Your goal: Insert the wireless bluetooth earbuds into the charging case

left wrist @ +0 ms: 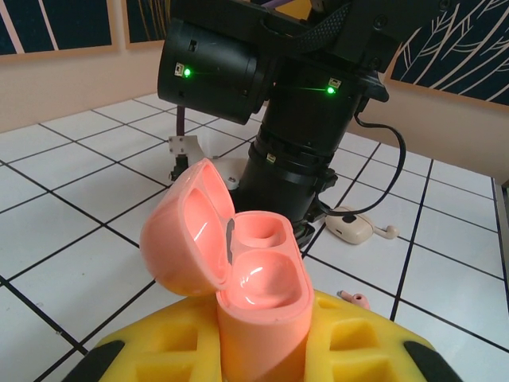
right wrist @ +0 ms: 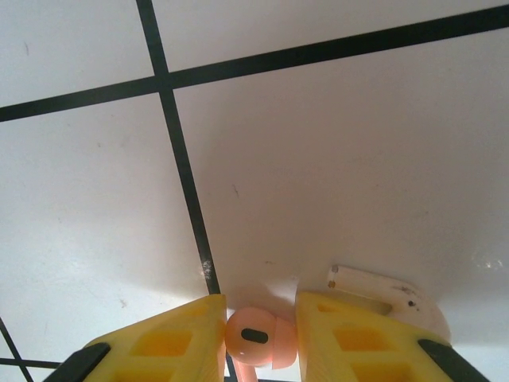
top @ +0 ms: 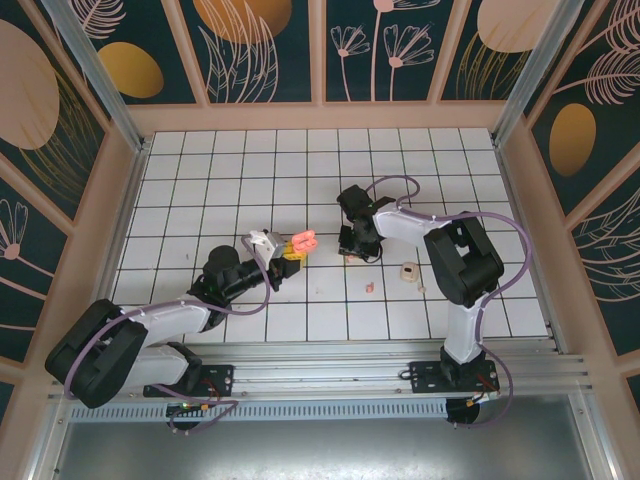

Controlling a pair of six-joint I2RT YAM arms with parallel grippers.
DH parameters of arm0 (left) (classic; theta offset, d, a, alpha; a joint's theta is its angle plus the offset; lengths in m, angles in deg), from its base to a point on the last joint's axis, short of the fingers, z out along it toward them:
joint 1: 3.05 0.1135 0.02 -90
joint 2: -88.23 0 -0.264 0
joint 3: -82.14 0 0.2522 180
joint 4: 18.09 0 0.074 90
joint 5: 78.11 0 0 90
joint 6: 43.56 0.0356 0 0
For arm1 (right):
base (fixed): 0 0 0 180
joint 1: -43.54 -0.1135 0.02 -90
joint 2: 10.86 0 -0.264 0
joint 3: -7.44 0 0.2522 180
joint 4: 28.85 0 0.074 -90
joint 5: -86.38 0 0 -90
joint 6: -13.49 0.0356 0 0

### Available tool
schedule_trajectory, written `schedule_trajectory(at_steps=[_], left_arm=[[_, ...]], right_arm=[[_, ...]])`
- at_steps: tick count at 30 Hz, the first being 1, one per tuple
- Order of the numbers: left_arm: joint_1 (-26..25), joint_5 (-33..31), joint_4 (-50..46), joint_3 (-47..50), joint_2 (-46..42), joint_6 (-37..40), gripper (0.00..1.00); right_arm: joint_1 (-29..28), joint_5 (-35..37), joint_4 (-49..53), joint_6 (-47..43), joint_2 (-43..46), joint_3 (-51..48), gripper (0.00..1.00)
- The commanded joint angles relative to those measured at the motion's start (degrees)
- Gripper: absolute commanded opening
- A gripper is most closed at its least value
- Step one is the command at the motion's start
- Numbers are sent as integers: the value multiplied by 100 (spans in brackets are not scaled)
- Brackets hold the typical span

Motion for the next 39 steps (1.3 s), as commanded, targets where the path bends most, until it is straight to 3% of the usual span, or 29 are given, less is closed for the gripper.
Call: schedule_trajectory(at_steps=[1,7,15,22,33,39], left_arm=[[-26,-31,-45,5,-62,71,13],[-26,-38,-131,-94,153,218,12],[-26,106,547,-377,923,105,11],[-33,319,912,-638,1390,-23,10],[-36,811,2214,-576,1929,181,9],[-148,467,2826,-417,2119,774,7]], right_arm=[[-39,316,39,-35,51,-64,27],[-55,423,-633,104,663,-590,27],[-75,615,-2239,347,2166,-1690,26],[-206,616,-3663,29,3447,-2476,26],[-1020,1067,-5313,-824,4356,-3204,26],[-1545,1685,-6009,-1035,4817,-3764,25]])
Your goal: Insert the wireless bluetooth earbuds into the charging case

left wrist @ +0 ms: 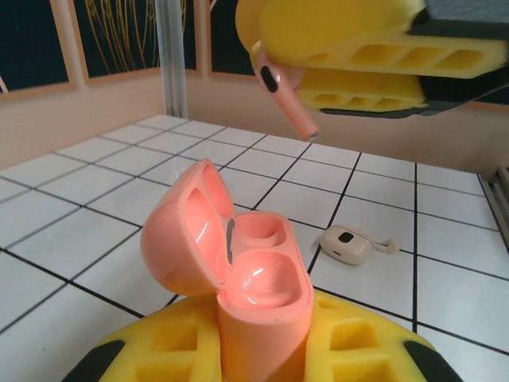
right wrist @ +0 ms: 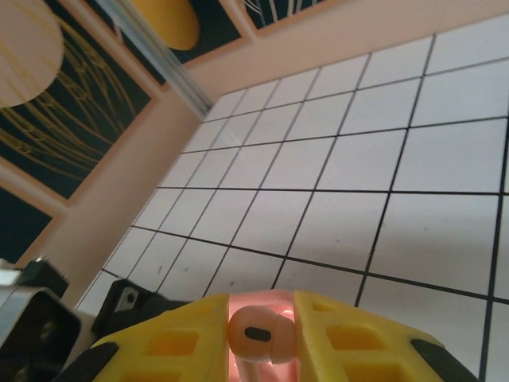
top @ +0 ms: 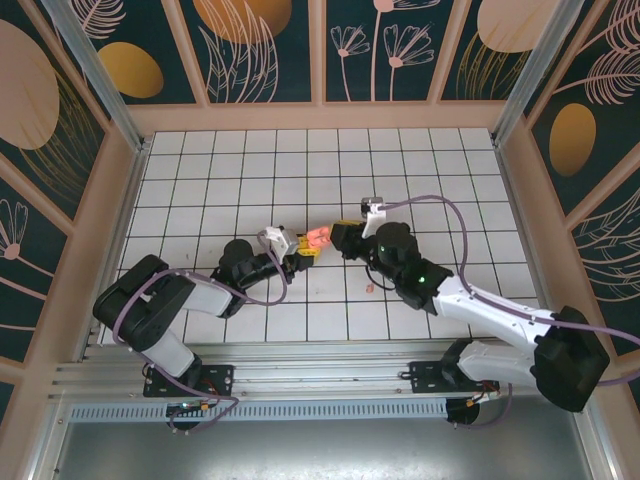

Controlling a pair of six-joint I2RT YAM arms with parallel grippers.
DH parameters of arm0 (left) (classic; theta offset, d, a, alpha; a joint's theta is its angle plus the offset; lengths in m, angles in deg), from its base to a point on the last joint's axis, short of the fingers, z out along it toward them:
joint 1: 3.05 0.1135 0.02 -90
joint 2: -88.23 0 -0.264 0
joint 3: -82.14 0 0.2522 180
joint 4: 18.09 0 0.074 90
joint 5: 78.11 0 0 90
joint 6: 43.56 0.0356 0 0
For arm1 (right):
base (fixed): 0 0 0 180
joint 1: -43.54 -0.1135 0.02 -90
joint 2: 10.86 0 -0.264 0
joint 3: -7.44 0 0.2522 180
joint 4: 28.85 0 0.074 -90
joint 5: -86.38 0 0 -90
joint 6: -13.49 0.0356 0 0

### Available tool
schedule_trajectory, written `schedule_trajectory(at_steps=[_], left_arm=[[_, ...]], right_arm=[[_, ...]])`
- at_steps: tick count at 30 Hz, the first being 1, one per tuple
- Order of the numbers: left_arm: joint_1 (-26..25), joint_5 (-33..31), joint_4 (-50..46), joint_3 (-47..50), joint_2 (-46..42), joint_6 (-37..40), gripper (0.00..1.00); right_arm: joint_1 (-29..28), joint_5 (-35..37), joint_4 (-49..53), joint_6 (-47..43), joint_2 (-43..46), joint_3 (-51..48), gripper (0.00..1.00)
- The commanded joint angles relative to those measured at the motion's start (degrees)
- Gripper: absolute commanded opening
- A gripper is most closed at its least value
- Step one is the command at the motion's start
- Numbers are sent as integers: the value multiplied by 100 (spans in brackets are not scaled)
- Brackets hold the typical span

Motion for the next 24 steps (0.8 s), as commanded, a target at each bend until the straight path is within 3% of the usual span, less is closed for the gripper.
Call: schedule_trajectory(at_steps=[1,10,24], left_arm=[[-86,-126,740,59,97,498,7],[-103,-339,1603,228,283,1058,8],[-131,-487,1655,232,195,1119,8]], right_arm=[[-158,539,-772,-242,283,-224,25],[-439,714,-1178,-423,342,-422,25],[-540,564,-1618,-393,-36,-354,25]])
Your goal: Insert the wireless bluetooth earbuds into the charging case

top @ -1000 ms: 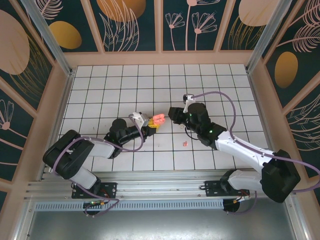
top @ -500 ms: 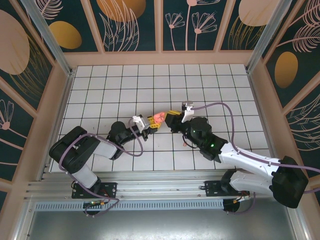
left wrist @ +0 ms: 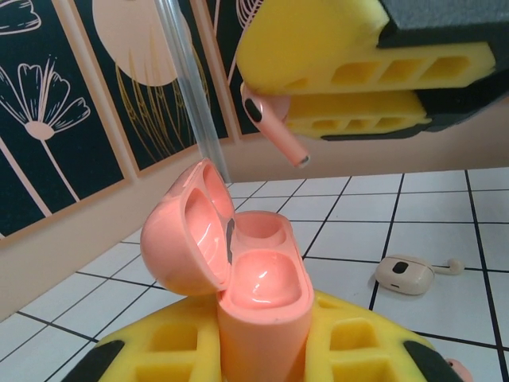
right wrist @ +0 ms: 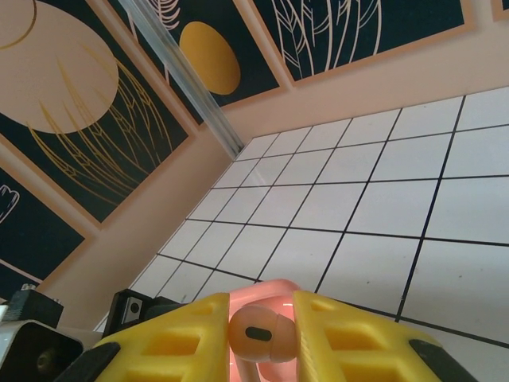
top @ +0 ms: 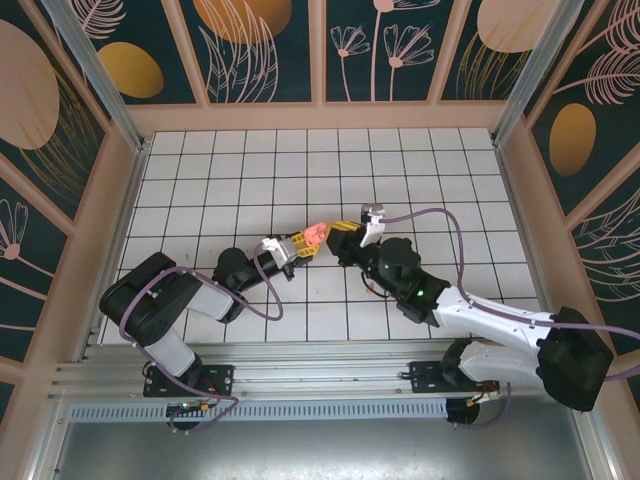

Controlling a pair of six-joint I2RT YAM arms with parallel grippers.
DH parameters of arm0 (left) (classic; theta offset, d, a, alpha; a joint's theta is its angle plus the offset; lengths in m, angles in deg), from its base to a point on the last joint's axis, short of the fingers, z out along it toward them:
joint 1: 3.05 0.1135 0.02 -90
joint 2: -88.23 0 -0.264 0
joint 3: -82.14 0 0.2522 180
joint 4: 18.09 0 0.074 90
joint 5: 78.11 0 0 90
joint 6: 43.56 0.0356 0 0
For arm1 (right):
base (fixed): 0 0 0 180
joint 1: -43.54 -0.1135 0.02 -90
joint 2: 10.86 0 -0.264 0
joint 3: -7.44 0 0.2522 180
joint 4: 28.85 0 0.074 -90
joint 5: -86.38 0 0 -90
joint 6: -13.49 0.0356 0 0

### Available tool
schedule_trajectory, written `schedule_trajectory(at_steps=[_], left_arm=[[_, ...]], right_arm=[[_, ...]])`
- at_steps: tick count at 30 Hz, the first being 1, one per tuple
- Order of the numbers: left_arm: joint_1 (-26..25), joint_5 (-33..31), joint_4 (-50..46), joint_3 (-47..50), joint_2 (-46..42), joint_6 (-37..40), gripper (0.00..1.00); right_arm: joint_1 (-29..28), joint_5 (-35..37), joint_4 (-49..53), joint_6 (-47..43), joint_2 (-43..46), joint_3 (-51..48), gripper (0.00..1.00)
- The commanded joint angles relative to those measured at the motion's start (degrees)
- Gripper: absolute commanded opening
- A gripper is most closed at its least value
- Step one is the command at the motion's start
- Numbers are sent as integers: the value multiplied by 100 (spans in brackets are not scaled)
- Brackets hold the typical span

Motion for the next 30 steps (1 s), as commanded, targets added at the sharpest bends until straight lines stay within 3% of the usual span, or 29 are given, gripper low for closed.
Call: schedule_trajectory(at_steps=[1,30], left_arm=[[-51,-101,337,11,-19,-24,8],[-56,-195,415,-278,8,-686,7]], right_arm=[[-109,96,-551,-135,-105,35,25],[-285,-204,-1012,-150,-830,317,25]])
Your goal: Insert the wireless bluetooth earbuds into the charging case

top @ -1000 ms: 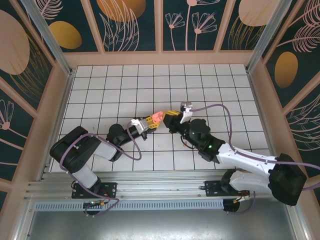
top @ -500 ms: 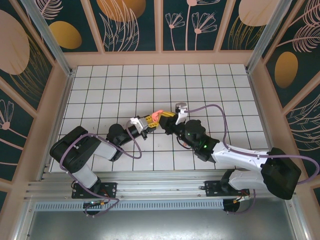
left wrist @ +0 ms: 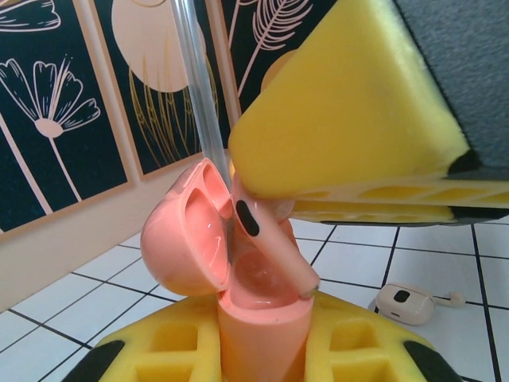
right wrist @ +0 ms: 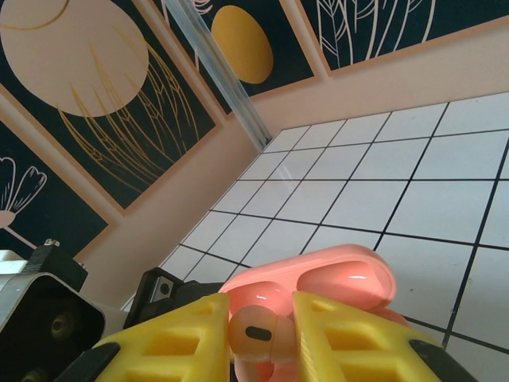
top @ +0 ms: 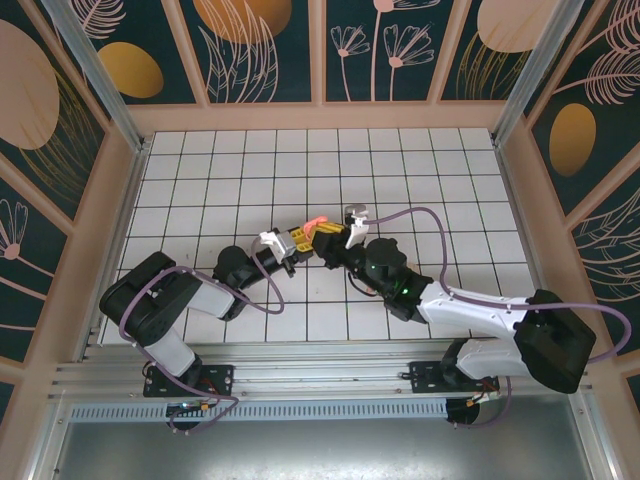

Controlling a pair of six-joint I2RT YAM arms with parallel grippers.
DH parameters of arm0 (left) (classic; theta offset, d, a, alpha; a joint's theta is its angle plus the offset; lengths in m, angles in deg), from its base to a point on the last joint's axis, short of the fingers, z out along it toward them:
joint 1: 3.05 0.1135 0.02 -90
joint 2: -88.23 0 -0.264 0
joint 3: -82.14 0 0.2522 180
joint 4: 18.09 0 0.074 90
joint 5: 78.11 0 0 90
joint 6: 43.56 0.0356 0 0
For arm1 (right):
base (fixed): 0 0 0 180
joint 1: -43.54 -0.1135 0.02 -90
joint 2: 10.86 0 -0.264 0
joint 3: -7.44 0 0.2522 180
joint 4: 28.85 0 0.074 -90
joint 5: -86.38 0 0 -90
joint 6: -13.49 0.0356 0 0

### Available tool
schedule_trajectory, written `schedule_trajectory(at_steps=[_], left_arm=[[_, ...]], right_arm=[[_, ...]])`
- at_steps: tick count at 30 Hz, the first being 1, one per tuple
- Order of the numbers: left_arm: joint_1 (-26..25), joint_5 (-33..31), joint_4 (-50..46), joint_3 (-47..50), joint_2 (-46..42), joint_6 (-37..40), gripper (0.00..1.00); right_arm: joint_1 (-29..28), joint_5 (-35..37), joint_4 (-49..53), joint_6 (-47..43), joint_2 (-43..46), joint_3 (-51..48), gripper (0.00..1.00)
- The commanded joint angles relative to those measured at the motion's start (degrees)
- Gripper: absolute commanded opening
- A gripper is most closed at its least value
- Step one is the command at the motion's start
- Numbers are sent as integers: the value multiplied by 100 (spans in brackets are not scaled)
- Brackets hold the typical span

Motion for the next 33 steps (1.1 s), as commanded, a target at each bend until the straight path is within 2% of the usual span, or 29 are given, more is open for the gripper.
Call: schedule_trajectory(at_steps=[1,13,23,33], left_arm=[[-56,-95,347,-141,8,-159,7],[-58,-47,363,-198,-78,-333,6],[-53,64,138,-194,-171,-512,6],[-53,45,208,-244,-263,-733,6]], right_arm=[[-72,-11,-234,-48,-78,161,24],[-96,323,-273,-63,-122,130,24],[-58,372,-259,-582,37,494,24],[-13,387,-303,-559,-52,410,24]])
